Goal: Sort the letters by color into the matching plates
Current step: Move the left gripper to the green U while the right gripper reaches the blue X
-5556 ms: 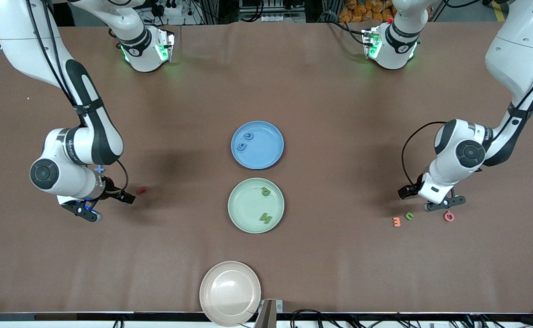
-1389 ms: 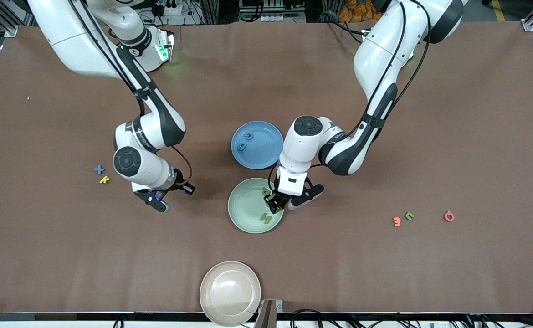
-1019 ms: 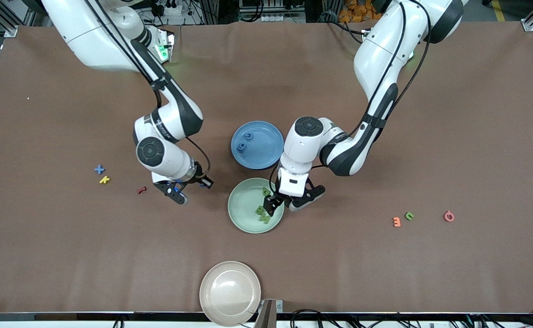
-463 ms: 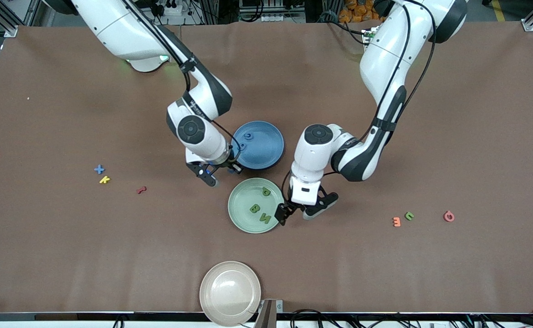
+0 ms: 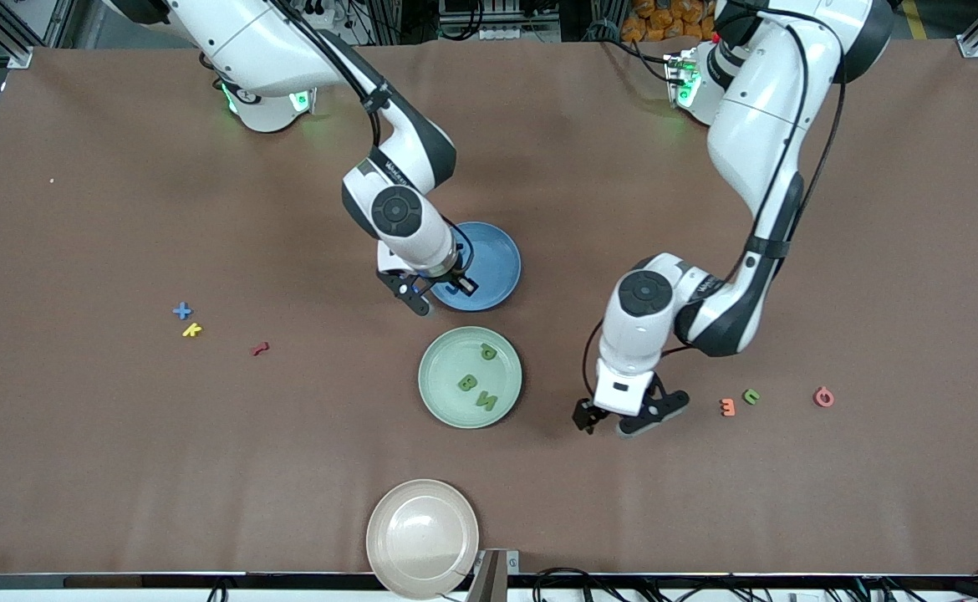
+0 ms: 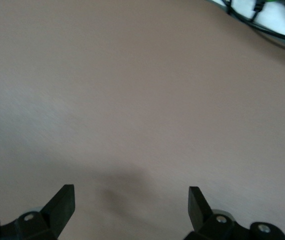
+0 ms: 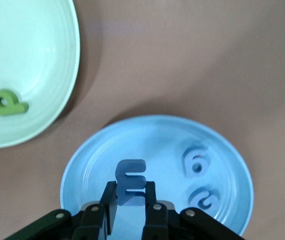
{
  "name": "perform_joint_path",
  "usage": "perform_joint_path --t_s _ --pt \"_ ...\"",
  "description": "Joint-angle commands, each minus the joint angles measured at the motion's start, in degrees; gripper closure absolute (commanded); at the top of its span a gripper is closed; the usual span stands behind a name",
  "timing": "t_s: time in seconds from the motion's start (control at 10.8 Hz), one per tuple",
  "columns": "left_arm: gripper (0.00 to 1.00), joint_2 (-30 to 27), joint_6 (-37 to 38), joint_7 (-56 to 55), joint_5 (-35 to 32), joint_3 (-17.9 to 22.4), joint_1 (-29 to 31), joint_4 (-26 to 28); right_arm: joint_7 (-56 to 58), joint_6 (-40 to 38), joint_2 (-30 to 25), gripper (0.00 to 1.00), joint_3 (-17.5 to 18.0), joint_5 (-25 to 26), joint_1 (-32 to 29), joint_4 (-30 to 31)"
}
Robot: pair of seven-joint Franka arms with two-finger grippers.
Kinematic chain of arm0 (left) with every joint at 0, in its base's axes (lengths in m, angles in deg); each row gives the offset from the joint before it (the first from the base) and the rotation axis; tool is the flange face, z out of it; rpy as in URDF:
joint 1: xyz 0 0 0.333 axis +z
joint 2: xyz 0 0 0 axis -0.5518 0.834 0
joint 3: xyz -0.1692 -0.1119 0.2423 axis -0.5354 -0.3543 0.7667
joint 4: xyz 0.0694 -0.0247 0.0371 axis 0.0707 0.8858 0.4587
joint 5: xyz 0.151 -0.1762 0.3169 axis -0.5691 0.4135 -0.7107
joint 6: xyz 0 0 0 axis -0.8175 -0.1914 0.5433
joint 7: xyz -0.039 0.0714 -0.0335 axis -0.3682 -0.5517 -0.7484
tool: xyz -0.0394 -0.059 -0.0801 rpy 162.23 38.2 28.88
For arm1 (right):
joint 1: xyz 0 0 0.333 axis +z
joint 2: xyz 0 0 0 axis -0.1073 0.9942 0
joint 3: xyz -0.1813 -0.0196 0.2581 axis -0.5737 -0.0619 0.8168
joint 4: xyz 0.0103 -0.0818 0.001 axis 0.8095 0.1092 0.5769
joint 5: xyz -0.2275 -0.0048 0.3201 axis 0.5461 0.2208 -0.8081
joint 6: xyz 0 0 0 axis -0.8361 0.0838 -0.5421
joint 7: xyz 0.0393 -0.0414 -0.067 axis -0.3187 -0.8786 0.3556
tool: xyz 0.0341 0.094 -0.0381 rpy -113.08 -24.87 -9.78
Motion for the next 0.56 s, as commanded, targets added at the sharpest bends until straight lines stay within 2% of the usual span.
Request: perform_joint_path --t_s 0.0,0.19,0.28,0.46 --pt "0.00 -1.2 5.2 9.8 1.1 -4.3 6.3 1.9 -5.3 1.7 1.3 0.88 0.0 0.3 2.7 -0.1" --pt "0.00 -1.7 12.3 17.6 1.1 -13.7 17.5 1.9 -5.4 1.6 1.6 0.04 -0.1 0.1 2.5 -0.1" --pt "0.00 -1.7 16.8 21.2 1.1 -18.7 22.9 2.0 -5.4 1.6 1.5 0.00 -0.2 0.1 2.3 -0.1" --pt "0.00 -3.0 25.7 19.2 1.1 -22.0 27.1 2.2 -5.2 1.5 1.2 0.00 -0.2 0.2 2.0 0.0"
